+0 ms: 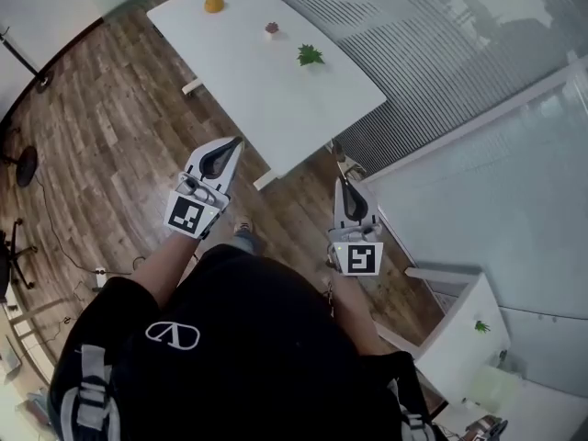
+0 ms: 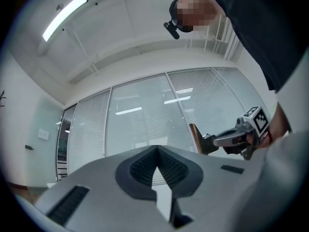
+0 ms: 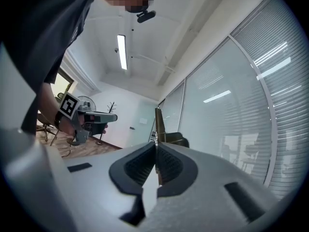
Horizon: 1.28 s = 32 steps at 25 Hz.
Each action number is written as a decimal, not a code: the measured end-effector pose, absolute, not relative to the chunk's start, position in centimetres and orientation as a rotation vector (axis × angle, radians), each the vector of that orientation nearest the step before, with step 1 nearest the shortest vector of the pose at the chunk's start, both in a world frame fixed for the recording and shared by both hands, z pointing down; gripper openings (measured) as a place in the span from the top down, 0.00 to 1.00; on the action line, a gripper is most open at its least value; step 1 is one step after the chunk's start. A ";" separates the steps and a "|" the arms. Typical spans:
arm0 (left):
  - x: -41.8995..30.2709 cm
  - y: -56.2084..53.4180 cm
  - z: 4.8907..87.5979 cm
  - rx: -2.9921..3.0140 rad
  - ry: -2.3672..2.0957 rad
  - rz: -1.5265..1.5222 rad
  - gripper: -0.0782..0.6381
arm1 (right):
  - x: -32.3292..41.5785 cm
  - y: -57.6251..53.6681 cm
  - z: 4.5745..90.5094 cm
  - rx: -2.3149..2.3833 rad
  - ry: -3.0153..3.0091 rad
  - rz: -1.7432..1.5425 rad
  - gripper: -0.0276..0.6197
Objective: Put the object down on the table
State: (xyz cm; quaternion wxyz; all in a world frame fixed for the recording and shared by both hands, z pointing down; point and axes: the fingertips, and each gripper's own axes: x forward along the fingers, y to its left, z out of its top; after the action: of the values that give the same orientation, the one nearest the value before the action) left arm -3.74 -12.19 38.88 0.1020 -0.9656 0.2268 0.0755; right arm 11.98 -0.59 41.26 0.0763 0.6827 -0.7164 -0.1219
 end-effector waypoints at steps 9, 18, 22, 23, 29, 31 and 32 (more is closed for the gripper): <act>1.2 -25.2 38.1 -2.872 0.556 0.254 0.88 | 15.2 -12.7 40.3 2.095 -2.091 -0.366 0.95; 4.9 -30.6 39.0 -2.892 0.609 0.250 0.88 | 19.0 -19.7 41.0 2.026 -2.146 -0.318 0.95; 6.3 -31.7 39.2 -2.883 0.670 0.251 0.88 | 20.1 -21.6 41.2 1.979 -2.217 -0.304 0.95; 6.6 -31.8 39.1 -2.880 0.684 0.250 0.88 | 20.3 -21.9 41.1 1.968 -2.234 -0.301 0.95; 7.5 -32.1 39.4 -2.880 0.722 0.232 0.88 | 21.5 -23.0 41.1 1.943 -2.276 -0.289 0.95; 7.6 -32.5 39.5 -2.883 0.732 0.225 0.88 | 21.8 -23.5 41.3 1.940 -2.295 -0.275 0.95; 7.6 -32.6 39.6 -2.882 0.736 0.223 0.88 | 22.0 -23.9 41.6 1.937 -2.312 -0.243 0.95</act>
State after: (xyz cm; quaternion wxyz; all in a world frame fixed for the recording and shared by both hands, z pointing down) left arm 7.61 -32.63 39.59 0.0793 -0.9632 0.2459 0.0745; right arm 21.95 -23.90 41.58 0.0578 0.6390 -0.7628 -0.0803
